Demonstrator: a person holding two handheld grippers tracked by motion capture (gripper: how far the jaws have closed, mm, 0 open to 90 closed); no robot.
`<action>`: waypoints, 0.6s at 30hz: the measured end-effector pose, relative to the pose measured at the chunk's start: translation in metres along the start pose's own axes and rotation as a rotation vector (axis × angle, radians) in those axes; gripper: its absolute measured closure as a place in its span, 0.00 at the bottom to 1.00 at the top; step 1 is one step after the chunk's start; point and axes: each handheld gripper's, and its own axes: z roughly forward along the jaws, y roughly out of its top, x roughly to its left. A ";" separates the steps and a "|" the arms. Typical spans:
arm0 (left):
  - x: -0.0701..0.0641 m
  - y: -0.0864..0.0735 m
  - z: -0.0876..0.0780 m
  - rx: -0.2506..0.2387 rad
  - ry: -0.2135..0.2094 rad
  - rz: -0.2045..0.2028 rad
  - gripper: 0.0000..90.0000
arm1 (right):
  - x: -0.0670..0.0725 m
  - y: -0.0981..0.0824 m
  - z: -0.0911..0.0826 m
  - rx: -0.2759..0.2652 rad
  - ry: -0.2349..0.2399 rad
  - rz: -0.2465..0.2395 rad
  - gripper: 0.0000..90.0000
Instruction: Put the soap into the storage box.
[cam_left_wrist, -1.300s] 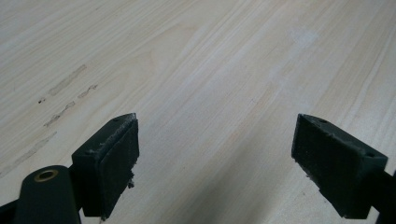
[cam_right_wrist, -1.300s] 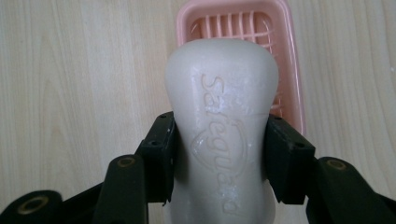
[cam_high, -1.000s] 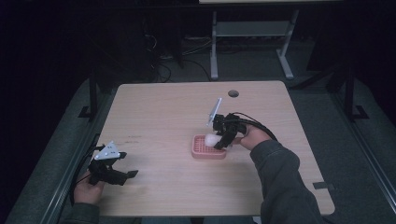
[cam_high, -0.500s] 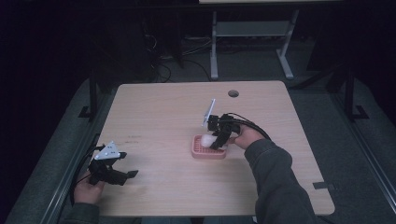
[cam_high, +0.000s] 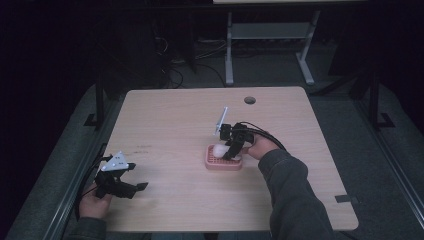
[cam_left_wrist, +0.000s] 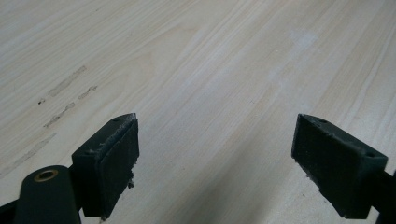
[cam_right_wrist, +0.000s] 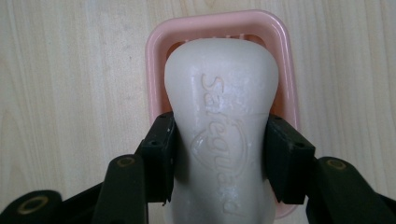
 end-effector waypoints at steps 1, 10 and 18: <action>0.000 0.000 0.000 0.000 0.000 -0.001 0.17 | 0.000 0.000 0.001 0.002 0.002 0.007 0.55; 0.000 0.000 0.000 -0.002 0.000 -0.003 0.17 | -0.003 0.001 0.009 0.008 0.005 0.014 0.55; 0.000 0.000 0.000 -0.002 0.000 -0.003 0.17 | -0.004 0.002 0.013 0.016 0.006 0.011 0.54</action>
